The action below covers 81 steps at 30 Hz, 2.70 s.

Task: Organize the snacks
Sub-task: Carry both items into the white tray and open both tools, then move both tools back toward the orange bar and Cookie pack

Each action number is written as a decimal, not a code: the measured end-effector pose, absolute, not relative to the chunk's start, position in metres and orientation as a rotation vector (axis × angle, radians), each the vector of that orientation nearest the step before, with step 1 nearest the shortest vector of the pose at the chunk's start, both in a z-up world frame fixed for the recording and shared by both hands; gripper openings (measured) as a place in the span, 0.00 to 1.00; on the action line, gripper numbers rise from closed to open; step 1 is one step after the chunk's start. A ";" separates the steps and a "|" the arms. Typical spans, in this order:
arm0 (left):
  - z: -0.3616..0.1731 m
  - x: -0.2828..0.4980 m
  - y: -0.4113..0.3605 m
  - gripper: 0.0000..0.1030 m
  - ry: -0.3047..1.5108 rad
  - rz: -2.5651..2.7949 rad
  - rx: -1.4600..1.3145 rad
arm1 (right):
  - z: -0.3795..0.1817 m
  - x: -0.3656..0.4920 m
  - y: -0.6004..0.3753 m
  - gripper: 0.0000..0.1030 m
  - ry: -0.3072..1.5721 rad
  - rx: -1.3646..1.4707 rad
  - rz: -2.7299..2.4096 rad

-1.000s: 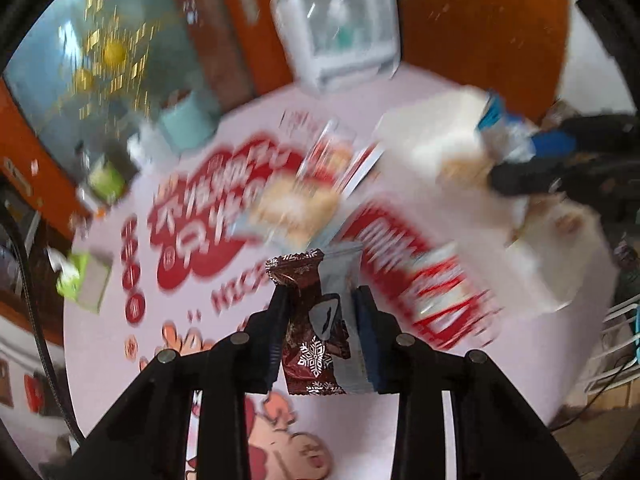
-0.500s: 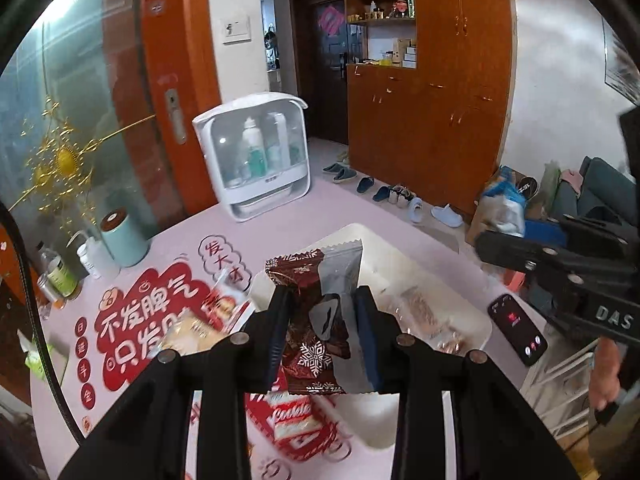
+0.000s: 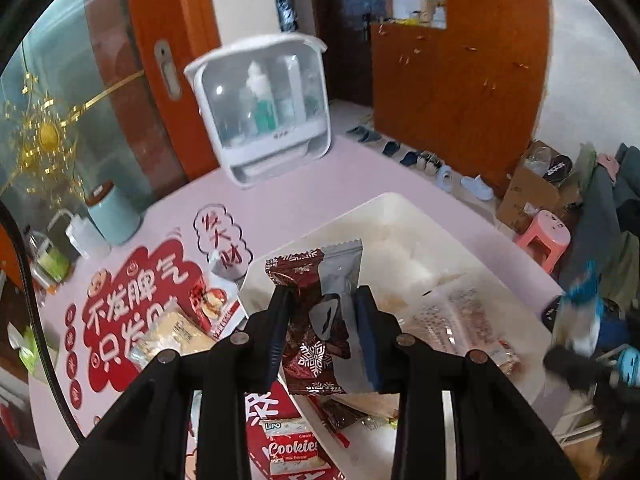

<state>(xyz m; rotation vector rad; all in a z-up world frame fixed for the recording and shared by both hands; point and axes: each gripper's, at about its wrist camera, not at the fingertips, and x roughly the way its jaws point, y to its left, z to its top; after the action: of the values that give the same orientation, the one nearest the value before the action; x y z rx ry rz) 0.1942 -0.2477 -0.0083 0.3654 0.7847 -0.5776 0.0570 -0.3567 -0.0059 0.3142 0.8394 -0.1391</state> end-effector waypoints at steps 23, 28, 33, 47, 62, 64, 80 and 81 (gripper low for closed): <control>-0.044 0.192 -0.190 0.86 0.843 -0.498 0.438 | -0.049 0.082 -0.315 0.57 0.944 0.276 -0.162; -0.048 0.194 -0.151 0.86 0.856 -0.448 0.443 | -0.045 0.081 -0.287 0.57 0.901 0.265 -0.094; -0.060 0.196 -0.105 0.86 0.895 -0.400 0.442 | -0.044 0.079 -0.249 0.57 0.819 0.197 -0.066; -0.109 0.189 -0.003 0.86 1.023 -0.311 0.369 | -0.100 0.111 -0.144 0.57 0.841 0.120 0.093; -0.140 0.205 0.001 0.86 1.036 -0.351 0.362 | -0.166 0.117 -0.140 0.53 0.966 0.248 -0.207; -0.142 0.207 0.004 0.86 1.038 -0.354 0.352 | -0.167 0.122 -0.141 0.53 0.957 0.265 -0.236; -0.161 0.223 -0.022 0.86 1.101 -0.466 0.273 | -0.175 0.138 -0.148 0.02 0.932 0.266 -0.271; -0.163 0.224 -0.026 0.86 1.109 -0.472 0.269 | -0.176 0.137 -0.149 0.01 0.929 0.272 -0.266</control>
<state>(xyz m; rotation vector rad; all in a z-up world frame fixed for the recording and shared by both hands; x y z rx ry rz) 0.2240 -0.0262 -0.1631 0.2692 1.1093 -0.4722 0.1368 -0.1488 -0.1757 0.2716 0.9289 -0.2661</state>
